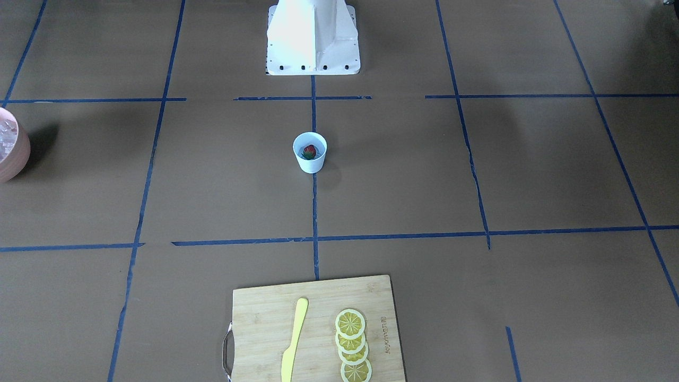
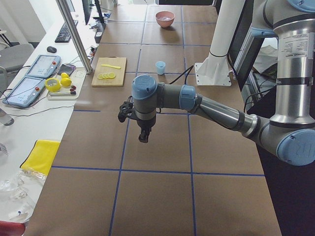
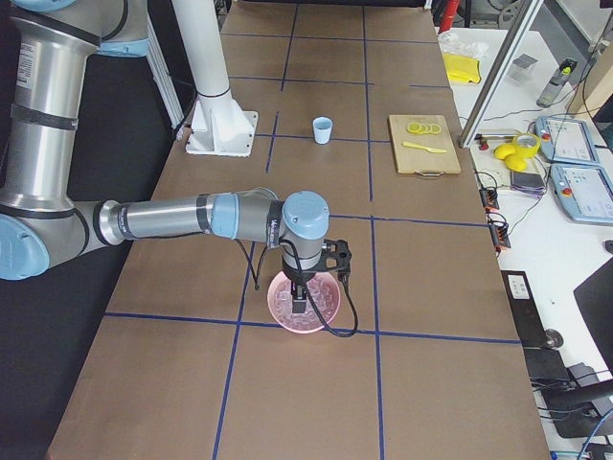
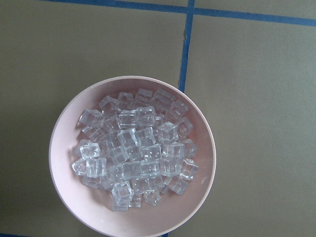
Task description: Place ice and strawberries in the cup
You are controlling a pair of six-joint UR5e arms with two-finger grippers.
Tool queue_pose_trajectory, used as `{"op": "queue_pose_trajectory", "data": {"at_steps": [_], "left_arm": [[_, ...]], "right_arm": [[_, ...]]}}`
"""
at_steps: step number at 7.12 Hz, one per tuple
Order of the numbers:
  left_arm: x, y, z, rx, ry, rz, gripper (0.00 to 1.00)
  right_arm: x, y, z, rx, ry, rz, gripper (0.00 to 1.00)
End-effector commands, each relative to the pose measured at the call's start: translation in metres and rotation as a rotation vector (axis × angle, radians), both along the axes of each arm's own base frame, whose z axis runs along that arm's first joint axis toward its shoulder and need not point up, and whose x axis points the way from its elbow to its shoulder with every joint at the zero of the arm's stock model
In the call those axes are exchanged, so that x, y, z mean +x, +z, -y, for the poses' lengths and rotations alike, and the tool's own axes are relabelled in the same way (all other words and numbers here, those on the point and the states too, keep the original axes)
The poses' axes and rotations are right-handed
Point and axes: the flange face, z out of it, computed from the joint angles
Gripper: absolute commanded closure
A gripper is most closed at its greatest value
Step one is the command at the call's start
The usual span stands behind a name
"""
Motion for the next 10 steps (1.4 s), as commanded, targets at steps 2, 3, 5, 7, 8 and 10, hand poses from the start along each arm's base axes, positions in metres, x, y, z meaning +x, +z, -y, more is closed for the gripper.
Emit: {"op": "queue_pose_trajectory", "data": {"at_steps": [2, 3, 5, 7, 8, 10], "left_arm": [[0.0, 0.057, 0.002, -0.101, 0.034, 0.029, 0.0], [0.0, 0.073, 0.0, -0.132, 0.034, 0.021, 0.0], [0.002, 0.093, -0.018, -0.106, 0.105, 0.012, 0.0], [0.007, 0.122, -0.018, -0.165, 0.091, -0.062, 0.0], [0.006, 0.11, -0.015, -0.151, 0.084, -0.059, 0.0], [0.006, 0.097, -0.018, -0.159, 0.059, -0.054, 0.0]], "right_arm": [[0.016, 0.0, 0.001, 0.034, 0.011, -0.005, 0.0], [0.017, -0.01, 0.016, 0.055, 0.014, -0.02, 0.0], [0.018, -0.004, 0.006, 0.031, 0.024, -0.02, 0.0], [0.018, -0.002, 0.004, 0.032, 0.019, -0.02, 0.0], [0.017, -0.004, 0.007, 0.035, 0.02, -0.019, 0.0], [0.017, 0.003, 0.016, 0.022, 0.022, -0.017, 0.0]]}}
